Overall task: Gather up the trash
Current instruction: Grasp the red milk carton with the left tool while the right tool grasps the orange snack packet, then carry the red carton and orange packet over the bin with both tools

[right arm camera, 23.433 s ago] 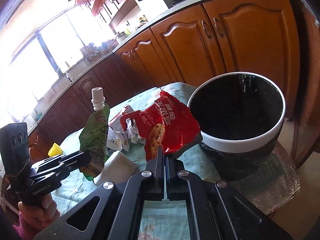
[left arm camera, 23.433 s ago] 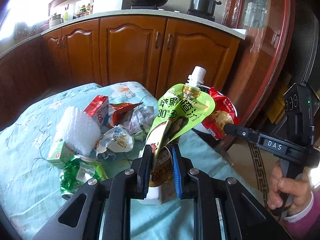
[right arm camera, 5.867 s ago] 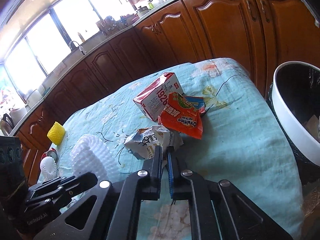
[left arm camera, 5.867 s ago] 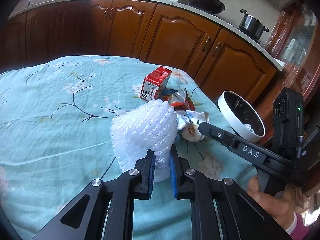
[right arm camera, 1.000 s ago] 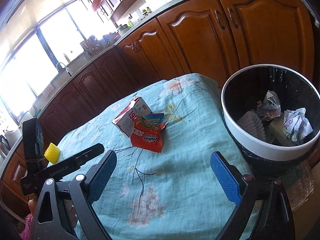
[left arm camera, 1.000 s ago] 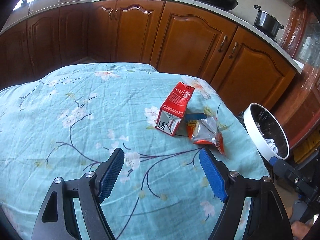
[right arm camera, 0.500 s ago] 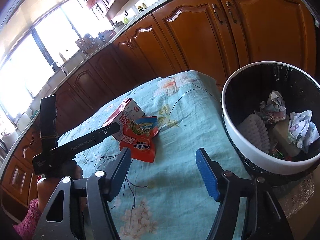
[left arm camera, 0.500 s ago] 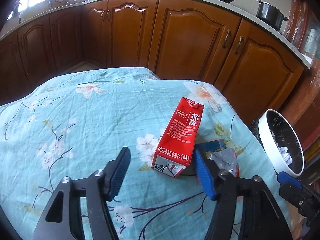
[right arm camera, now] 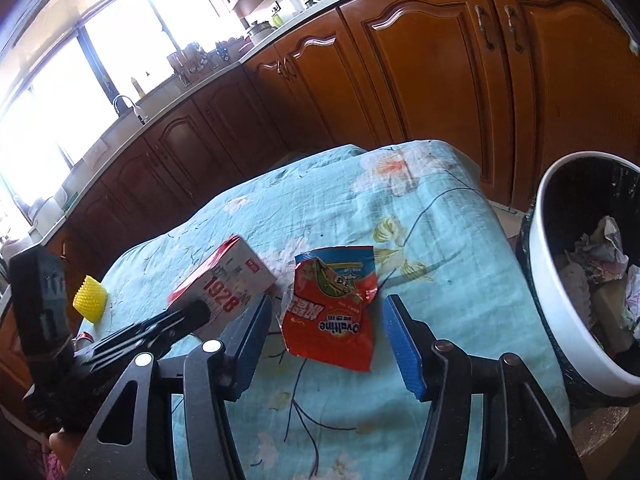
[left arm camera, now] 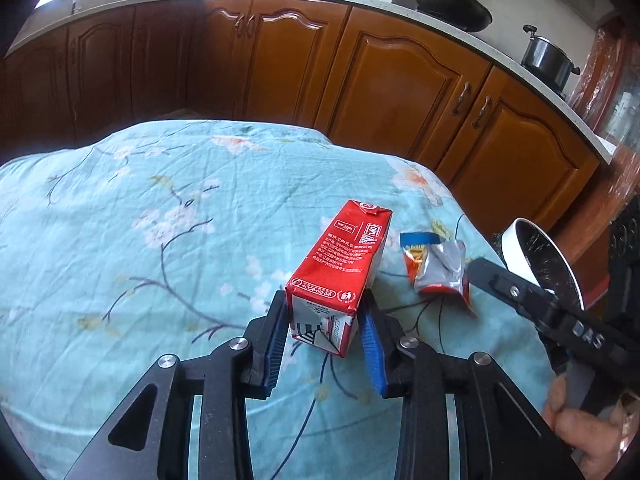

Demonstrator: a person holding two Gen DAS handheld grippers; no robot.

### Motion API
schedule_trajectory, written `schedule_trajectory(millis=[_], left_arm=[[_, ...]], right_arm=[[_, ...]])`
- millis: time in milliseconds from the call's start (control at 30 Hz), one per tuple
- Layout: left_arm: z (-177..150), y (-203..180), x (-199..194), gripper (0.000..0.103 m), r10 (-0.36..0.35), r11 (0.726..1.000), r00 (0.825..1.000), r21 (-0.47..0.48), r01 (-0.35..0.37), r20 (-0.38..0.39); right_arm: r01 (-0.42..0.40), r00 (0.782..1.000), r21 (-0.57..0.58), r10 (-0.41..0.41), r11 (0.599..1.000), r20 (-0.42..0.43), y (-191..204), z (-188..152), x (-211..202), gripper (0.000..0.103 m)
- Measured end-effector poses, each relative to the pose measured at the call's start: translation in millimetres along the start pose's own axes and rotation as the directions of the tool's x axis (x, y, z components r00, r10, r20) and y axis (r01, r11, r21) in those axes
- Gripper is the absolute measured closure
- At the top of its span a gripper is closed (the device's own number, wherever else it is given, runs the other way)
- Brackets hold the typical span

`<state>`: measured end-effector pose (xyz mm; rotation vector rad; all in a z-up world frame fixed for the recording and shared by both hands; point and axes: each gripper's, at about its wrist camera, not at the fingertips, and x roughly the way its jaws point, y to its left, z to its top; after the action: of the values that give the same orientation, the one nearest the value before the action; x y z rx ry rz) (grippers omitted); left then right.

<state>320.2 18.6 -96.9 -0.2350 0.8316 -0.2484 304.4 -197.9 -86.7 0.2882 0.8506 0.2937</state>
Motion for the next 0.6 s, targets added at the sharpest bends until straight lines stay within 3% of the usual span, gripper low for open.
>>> schedule_trajectory(millis=[167, 233, 333, 400, 600], left_arm=[[-12, 6, -8, 0.069, -0.018, 1.000, 1.000, -0.017, 0.017, -0.021], [-12, 7, -10, 0.066, -0.017, 1.000, 1.000, -0.021, 0.016, -0.024], [-7, 7, -14, 0.049, -0.016, 0.999, 1.000, -0.029, 0.015, -0.009], [-6, 5, -15, 0.047, -0.006, 1.000, 1.000, -0.019, 0.006, -0.001], [-4, -5, -7, 0.049, 0.021, 1.000, 1.000, 0.020, -0.021, 0.001]], right_arm=[[0.062, 0.998, -0.059, -0.064, 0.996, -0.022, 9, 3, 21, 0.045], [0.091, 0.995, -0.075, -0.093, 0.993, -0.030, 9, 3, 27, 0.062], [0.102, 0.994, -0.076, -0.104, 0.992, -0.024, 5, 2, 24, 0.076], [0.100, 0.995, -0.081, -0.100, 0.992, -0.001, 6, 2, 14, 0.092], [0.102, 0.994, -0.092, -0.099, 0.990, 0.037, 6, 1, -15, 0.101]])
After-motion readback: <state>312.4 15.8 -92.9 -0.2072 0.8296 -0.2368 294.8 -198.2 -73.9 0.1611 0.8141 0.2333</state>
